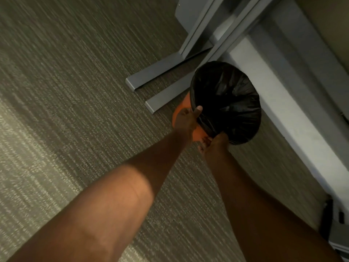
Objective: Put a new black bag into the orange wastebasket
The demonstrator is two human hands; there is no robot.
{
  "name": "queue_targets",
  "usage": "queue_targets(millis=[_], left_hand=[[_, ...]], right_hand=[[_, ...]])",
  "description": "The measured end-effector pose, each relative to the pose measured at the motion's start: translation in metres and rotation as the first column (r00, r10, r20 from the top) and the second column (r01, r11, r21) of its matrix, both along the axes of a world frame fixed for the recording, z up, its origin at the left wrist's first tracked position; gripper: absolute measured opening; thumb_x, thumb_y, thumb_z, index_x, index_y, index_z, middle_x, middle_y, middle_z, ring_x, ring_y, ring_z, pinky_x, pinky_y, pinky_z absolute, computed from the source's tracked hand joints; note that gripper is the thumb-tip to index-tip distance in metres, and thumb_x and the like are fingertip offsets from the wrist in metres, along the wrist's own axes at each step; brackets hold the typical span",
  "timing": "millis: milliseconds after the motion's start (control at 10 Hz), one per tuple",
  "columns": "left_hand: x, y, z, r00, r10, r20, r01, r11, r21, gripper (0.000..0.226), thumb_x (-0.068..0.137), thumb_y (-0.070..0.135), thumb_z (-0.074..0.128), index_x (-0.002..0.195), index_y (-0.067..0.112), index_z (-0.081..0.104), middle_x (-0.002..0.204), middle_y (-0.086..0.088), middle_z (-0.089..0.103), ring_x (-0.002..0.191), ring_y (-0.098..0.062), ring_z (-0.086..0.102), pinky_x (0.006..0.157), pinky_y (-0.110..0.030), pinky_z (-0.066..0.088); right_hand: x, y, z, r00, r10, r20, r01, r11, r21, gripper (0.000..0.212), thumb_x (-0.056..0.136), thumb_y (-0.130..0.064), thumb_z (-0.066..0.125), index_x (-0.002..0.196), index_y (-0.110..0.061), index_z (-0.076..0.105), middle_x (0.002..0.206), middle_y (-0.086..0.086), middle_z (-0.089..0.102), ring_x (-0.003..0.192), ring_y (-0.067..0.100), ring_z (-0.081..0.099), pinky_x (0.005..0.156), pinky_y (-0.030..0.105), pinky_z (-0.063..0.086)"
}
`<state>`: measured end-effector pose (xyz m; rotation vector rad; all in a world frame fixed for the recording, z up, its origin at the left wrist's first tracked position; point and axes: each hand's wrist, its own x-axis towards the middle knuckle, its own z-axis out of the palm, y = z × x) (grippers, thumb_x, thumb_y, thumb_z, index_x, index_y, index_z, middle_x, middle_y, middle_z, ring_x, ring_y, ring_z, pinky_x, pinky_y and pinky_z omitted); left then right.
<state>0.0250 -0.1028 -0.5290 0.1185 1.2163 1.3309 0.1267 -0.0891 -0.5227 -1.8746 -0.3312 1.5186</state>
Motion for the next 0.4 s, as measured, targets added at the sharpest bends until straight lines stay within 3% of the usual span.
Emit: queue_targets(millis=[100,200,300,400], left_hand=[[-0.002,0.01,0.0,0.997,0.028,-0.079,-0.031,0.999,-0.035,0.033,0.092,0.037,0.068,0.101,0.006,0.064,0.1,-0.014,0.068,0.086,-0.026,0.064,0.072,-0.033,0.047],[-0.002,0.012,0.004,0.994,0.052,-0.093,-0.057,0.997,-0.059,0.04,0.088,0.038,0.071,0.111,0.006,0.066,0.113,-0.013,0.071,0.101,-0.028,0.068,0.085,-0.04,0.054],[-0.008,0.007,0.009,0.987,0.008,-0.16,-0.013,1.0,-0.024,0.056,0.081,0.047,0.073,0.11,-0.001,0.068,0.103,-0.013,0.072,0.094,-0.026,0.069,0.091,-0.052,0.057],[-0.01,-0.012,0.018,0.995,0.021,-0.099,-0.026,0.998,-0.049,0.076,0.078,0.055,0.076,0.124,-0.003,0.059,0.11,-0.016,0.065,0.099,-0.024,0.065,0.092,-0.045,0.054]], right_hand=[[-0.002,0.009,0.005,0.999,0.036,-0.031,-0.037,0.998,-0.049,0.073,0.1,-0.061,0.033,0.151,-0.01,0.043,0.152,0.007,0.047,0.141,0.027,0.045,0.113,0.046,0.028],[-0.002,0.013,0.006,0.999,0.028,-0.035,-0.031,0.996,-0.086,0.088,0.093,-0.075,0.034,0.155,-0.012,0.037,0.158,0.01,0.043,0.145,0.031,0.04,0.116,0.05,0.025],[-0.005,0.002,0.017,0.999,0.041,-0.032,-0.044,0.995,-0.095,0.113,0.075,-0.092,0.037,0.157,-0.014,0.034,0.158,0.013,0.042,0.145,0.035,0.039,0.116,0.056,0.024],[-0.009,-0.018,0.031,0.996,0.043,-0.076,-0.051,0.993,-0.103,0.12,0.07,-0.097,0.035,0.159,-0.016,0.027,0.162,0.017,0.032,0.148,0.038,0.032,0.121,0.059,0.018]])
